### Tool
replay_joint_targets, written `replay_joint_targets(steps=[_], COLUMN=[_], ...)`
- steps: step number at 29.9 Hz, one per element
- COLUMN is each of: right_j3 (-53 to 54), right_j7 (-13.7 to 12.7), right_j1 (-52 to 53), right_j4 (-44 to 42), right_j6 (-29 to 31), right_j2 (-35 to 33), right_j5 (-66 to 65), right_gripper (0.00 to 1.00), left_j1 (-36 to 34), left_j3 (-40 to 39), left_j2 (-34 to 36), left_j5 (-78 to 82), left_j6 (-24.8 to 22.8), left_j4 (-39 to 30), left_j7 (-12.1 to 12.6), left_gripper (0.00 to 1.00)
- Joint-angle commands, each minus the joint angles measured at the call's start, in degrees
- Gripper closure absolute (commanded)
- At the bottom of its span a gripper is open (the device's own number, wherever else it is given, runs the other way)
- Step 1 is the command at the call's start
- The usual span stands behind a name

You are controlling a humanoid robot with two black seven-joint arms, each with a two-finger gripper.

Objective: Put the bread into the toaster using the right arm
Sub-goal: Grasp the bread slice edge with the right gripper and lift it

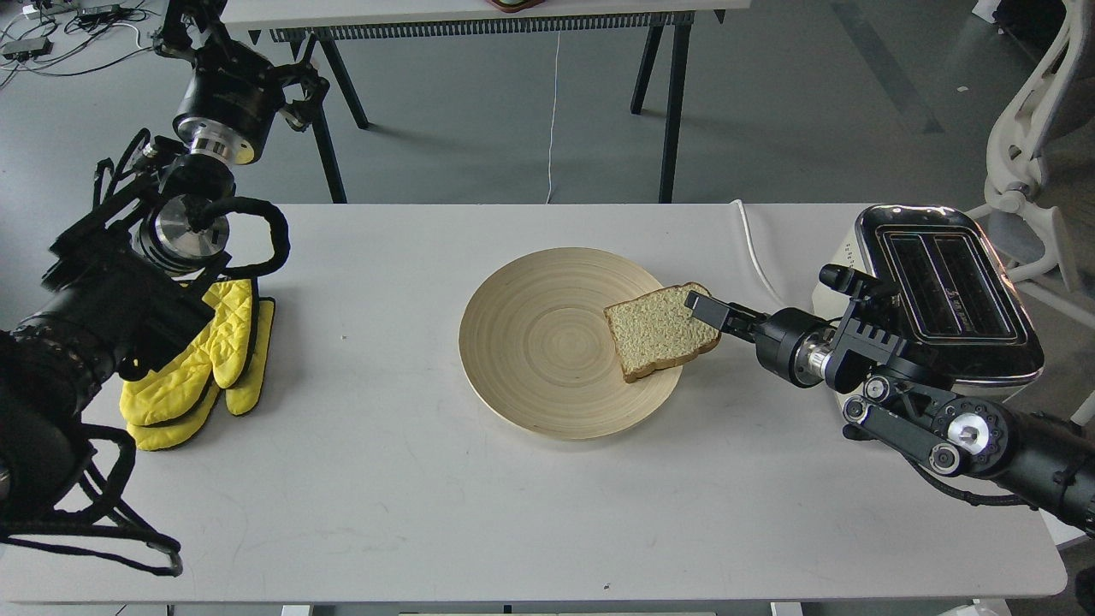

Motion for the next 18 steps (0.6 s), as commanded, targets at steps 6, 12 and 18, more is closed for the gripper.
replay_joint_targets(steps=[6, 12, 18], right_j3=[0.01, 0.01, 0.01], right_j7=[-0.98, -1.86, -1.86], right_j1=[-0.34, -0.43, -0.26], right_j4=[-3.1, -3.89, -3.63], right_j6=[-0.9, -0.9, -0.9], right_j2=[3.19, 3.37, 3.19], right_j5=[0.06, 0.06, 0.06], right_gripper=[0.24, 0.36, 0.59], left_j1=[0.0, 0.0, 0.0], left_j3=[-0.09, -0.09, -0.18], left_j2=[0.0, 0.0, 0.0], left_j5=[0.0, 0.0, 0.0], left_j6=[0.0, 0.0, 0.0], left_j4=[-0.05, -0.05, -0.05], left_j7=[0.0, 0.0, 0.0], left_gripper=[0.0, 0.0, 0.0])
